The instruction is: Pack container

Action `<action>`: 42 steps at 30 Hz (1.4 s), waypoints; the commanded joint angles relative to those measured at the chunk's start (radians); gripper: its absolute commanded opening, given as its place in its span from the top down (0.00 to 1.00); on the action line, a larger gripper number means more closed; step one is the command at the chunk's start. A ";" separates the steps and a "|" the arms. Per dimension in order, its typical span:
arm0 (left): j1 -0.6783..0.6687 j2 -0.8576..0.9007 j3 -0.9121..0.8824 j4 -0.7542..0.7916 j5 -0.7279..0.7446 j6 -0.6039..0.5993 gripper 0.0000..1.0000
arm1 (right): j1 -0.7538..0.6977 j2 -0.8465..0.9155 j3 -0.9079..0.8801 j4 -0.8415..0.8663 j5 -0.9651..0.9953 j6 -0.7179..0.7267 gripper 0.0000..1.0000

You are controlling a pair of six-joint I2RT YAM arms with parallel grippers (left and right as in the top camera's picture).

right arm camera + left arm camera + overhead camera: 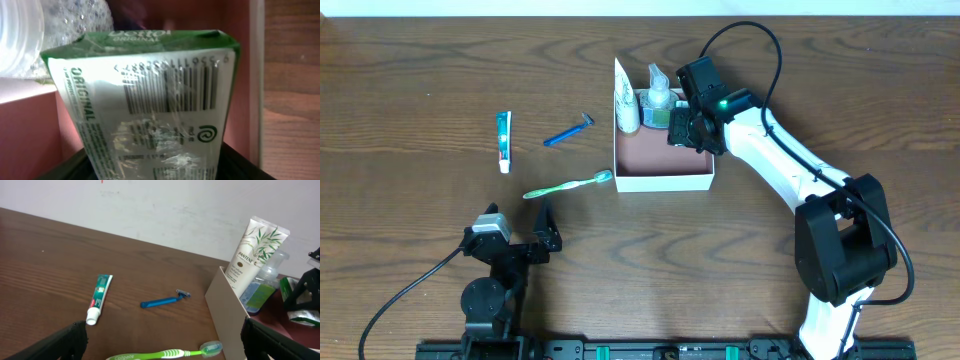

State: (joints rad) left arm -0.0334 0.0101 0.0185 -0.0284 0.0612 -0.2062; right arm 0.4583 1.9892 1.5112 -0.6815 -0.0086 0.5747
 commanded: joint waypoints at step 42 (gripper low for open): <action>0.005 -0.006 -0.014 -0.038 0.010 0.002 0.02 | -0.253 -0.321 0.241 -0.397 0.236 -0.093 0.01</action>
State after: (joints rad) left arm -0.0334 0.0101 0.0185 -0.0284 0.0616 -0.2062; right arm 0.2760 1.6520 1.7538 -1.0592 0.1932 0.4557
